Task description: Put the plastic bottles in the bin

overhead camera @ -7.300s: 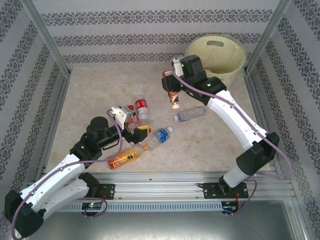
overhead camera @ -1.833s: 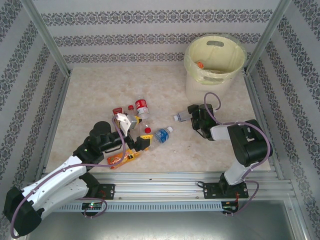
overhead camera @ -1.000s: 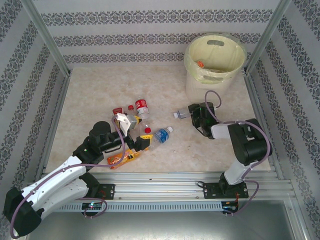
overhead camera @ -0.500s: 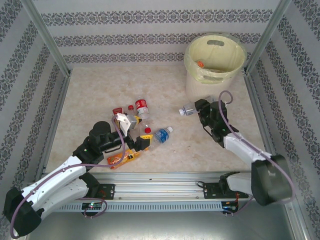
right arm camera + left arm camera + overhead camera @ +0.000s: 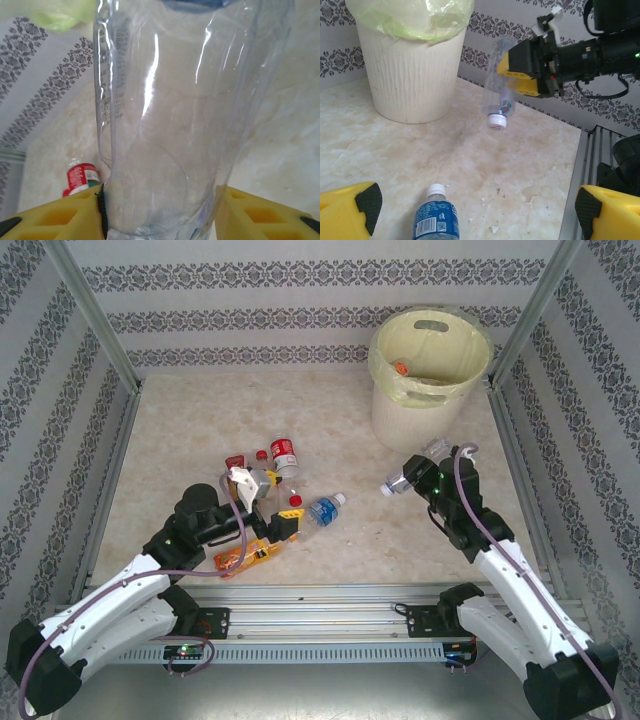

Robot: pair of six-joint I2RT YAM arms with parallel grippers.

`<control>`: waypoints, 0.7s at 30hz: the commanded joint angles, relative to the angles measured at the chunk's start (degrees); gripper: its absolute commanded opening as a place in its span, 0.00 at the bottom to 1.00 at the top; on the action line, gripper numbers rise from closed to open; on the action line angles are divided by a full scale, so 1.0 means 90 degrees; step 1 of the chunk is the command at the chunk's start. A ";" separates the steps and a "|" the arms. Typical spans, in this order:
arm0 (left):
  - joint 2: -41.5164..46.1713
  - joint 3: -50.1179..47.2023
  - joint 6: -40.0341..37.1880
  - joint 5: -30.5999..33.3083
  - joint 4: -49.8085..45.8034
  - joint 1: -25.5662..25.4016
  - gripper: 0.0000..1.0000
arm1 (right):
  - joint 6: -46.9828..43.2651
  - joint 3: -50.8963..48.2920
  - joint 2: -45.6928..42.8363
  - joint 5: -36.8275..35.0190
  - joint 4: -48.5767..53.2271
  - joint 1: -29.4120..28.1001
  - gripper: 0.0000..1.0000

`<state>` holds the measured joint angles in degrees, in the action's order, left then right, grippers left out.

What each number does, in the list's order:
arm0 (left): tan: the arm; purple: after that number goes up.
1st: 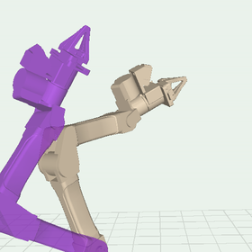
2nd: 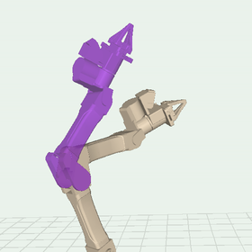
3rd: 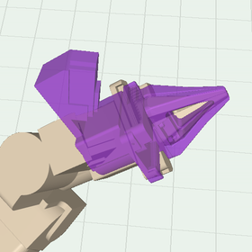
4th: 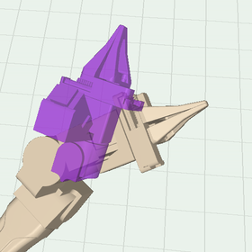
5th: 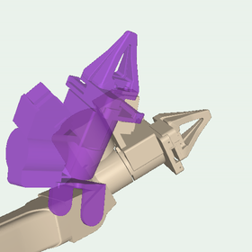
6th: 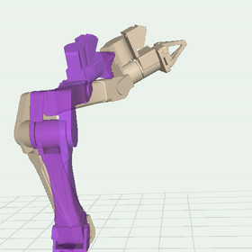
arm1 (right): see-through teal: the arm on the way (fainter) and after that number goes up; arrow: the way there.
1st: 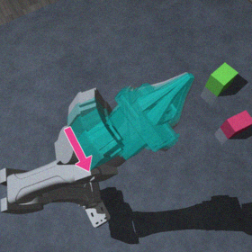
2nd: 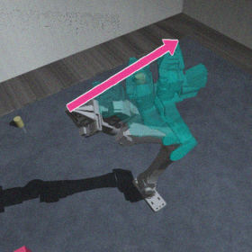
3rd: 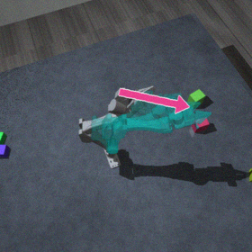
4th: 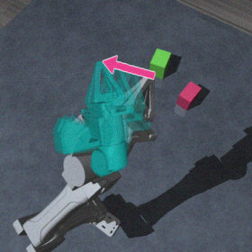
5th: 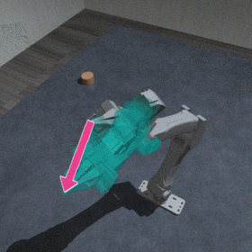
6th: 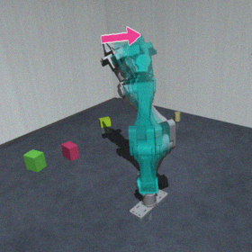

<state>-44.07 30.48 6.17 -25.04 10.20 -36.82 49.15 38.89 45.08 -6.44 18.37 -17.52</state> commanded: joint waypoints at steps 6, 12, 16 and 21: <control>-0.0055 0.0306 0.0072 0.0077 0.0230 -0.0084 1.00 | -0.2241 0.1234 -0.0429 -0.0803 0.1531 -0.0041 0.54; -0.0619 0.0793 0.0155 0.0159 0.0261 -0.0082 1.00 | -0.3185 0.2137 -0.0217 -0.0931 0.1878 0.0056 0.54; -0.1056 0.1254 0.0053 0.0194 0.0293 -0.0085 1.00 | -0.3534 0.2962 0.0193 -0.0716 0.2087 0.0327 0.54; -0.1686 0.1752 -0.0012 0.0121 0.0566 -0.0085 1.00 | -0.3873 0.4017 0.0944 -0.0372 0.2207 0.0608 0.55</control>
<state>-57.23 43.53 6.66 -23.73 11.60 -36.82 18.31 70.39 50.85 -11.88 36.73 -13.13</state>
